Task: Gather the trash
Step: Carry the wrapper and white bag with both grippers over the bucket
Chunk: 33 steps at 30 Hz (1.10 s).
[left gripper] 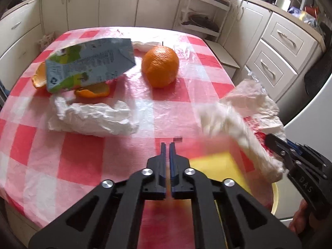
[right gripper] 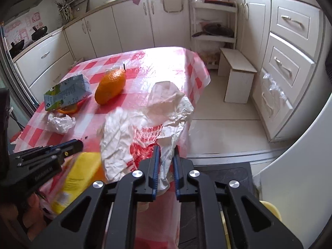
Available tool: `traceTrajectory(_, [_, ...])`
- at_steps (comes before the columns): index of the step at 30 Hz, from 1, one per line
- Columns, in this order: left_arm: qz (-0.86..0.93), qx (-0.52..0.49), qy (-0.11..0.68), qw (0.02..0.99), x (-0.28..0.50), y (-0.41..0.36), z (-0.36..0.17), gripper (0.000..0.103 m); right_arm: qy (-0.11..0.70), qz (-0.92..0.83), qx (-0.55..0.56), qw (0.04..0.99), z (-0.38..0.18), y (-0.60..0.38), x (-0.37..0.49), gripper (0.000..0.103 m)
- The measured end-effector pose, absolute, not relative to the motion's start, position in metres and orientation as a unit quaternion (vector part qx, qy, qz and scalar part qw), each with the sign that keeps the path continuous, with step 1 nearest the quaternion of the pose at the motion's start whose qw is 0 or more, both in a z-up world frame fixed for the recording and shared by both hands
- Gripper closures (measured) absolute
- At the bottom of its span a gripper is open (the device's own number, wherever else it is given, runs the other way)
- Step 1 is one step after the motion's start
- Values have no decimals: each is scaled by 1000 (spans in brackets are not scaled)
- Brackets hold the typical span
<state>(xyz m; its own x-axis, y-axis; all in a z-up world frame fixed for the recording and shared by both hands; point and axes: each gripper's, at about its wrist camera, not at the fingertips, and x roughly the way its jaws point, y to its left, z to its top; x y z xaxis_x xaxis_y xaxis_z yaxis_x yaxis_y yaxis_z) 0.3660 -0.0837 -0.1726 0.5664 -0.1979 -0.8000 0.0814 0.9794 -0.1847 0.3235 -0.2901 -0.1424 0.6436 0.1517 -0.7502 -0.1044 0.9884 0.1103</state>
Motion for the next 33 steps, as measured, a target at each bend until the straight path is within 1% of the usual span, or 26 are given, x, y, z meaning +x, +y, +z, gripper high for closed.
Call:
traceTrajectory(5, [-93,-105,456,879,358,-60,-164,101,408,65,20,910,-133,-294,306,91])
traceTrajectory(10, [-78,-125,465,873,356,-35,-169,101,412,62,-1,909,-139,-291,290,91])
traceTrajectory(12, [-72,-132,467,871,356,-25,-171,97,417,60,-4,907,-143,-290,287,91])
traceTrajectory(13, [-68,-135,467,871,355,-19,-172,90,419,58,-6,906,-145,-290,287,91])
traceTrajectory(14, [-66,-139,468,870,355,-13,-171,79,421,56,-8,905,-147,-289,288,91])
traceTrajectory(15, [-63,-143,469,869,353,-8,-171,72,422,55,-9,905,-148,-288,288,91])
traceTrajectory(16, [-56,-147,465,871,347,0,-167,59,422,55,-11,905,-149,-287,288,91])
traceTrajectory(17, [-51,-149,458,875,340,6,-163,49,421,54,-15,905,-148,-285,288,91])
traceTrajectory(18, [-48,-149,453,877,333,13,-159,45,420,54,-20,906,-148,-282,288,91])
traceTrajectory(20, [-43,-150,454,877,311,28,-153,32,420,56,-27,906,-148,-279,288,91])
traceTrajectory(23, [-57,-183,477,858,278,49,-156,24,422,58,-31,904,-149,-275,289,91])
traceTrajectory(24, [-64,-194,490,848,271,52,-162,23,423,58,-32,904,-150,-275,288,91])
traceTrajectory(28, [-103,-253,552,788,263,43,-202,23,425,59,-37,903,-152,-272,287,91])
traceTrajectory(30, [-111,-279,566,768,269,31,-216,23,424,57,-39,903,-152,-271,286,91])
traceTrajectory(33, [-107,-296,568,760,275,18,-224,23,422,56,-43,904,-152,-270,284,91])
